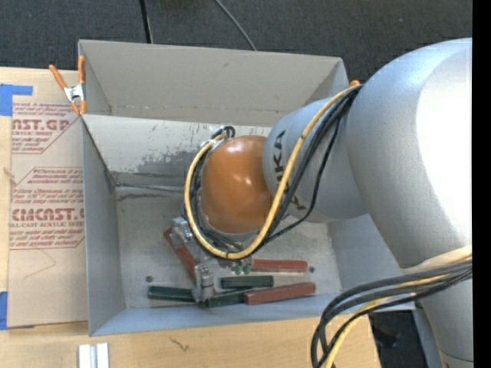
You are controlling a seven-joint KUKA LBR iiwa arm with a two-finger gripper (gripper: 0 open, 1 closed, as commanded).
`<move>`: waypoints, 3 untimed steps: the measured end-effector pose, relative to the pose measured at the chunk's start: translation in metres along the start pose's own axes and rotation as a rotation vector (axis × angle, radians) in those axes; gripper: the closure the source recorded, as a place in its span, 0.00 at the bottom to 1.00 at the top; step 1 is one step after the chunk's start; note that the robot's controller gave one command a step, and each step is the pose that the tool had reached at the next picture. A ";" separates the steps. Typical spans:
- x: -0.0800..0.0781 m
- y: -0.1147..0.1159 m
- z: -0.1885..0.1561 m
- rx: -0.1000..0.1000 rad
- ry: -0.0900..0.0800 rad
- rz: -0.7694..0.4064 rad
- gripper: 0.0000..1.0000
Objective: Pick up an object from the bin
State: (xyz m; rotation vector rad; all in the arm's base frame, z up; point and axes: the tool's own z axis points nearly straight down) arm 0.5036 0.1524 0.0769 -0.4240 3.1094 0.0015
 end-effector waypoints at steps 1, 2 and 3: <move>0.012 -0.027 0.005 -0.002 -0.003 -0.075 0.00; 0.010 -0.002 0.006 0.001 -0.001 -0.133 0.00; 0.009 0.021 0.005 -0.007 -0.011 0.017 0.00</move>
Offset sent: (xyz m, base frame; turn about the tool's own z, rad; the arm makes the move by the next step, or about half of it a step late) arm -0.0173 0.0389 -0.0069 0.0378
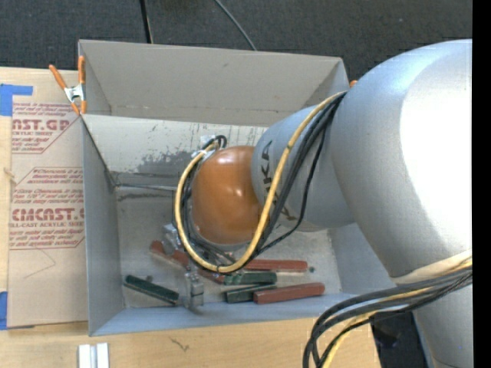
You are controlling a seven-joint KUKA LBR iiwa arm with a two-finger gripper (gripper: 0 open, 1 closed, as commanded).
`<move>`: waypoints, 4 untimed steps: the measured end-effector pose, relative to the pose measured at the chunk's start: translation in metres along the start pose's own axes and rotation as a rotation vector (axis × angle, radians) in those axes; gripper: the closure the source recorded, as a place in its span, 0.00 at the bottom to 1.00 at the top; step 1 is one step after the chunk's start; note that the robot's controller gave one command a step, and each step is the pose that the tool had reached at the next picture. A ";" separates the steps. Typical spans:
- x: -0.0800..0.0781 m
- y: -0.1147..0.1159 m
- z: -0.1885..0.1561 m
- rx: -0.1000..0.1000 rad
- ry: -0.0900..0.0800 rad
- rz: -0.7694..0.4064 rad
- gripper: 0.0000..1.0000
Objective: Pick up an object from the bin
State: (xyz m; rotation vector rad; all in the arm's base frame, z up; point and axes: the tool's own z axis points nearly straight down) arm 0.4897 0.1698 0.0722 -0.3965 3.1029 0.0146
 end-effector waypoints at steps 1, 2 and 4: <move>0.009 -0.012 -0.004 0.007 0.011 -0.171 1.00; 0.003 0.013 -0.007 0.005 0.000 -0.262 0.00; -0.010 0.060 0.003 0.001 0.014 -0.545 1.00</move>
Offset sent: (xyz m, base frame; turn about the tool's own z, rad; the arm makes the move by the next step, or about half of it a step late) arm 0.0000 0.0000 0.0000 0.0000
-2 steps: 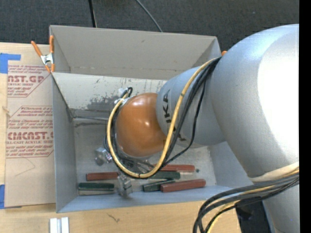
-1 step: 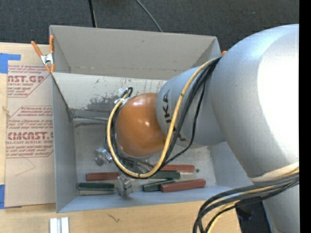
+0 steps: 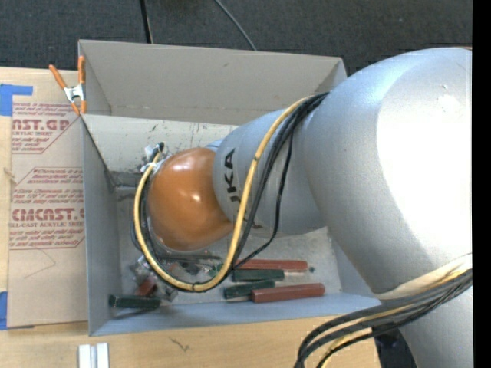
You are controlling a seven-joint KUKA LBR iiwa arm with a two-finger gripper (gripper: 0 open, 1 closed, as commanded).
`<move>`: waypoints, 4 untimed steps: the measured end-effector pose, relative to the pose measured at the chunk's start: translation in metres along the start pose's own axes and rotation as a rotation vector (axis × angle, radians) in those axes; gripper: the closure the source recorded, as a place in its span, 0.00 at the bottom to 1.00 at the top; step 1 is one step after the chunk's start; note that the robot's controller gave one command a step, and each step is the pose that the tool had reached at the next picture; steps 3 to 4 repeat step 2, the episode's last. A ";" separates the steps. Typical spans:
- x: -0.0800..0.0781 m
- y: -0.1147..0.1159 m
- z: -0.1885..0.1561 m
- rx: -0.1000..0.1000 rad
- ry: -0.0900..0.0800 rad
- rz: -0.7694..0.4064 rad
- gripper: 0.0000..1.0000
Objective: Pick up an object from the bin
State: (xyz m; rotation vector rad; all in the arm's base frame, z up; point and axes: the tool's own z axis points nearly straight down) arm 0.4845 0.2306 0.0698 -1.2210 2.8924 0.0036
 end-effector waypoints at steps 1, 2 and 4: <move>0.000 0.000 0.000 0.000 0.000 0.000 1.00; -0.021 -0.025 -0.202 0.005 -0.009 0.142 1.00; -0.021 -0.025 -0.202 0.005 -0.009 0.142 1.00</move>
Offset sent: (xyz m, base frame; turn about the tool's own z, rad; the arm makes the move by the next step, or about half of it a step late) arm 0.0304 -0.0048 0.1975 0.1415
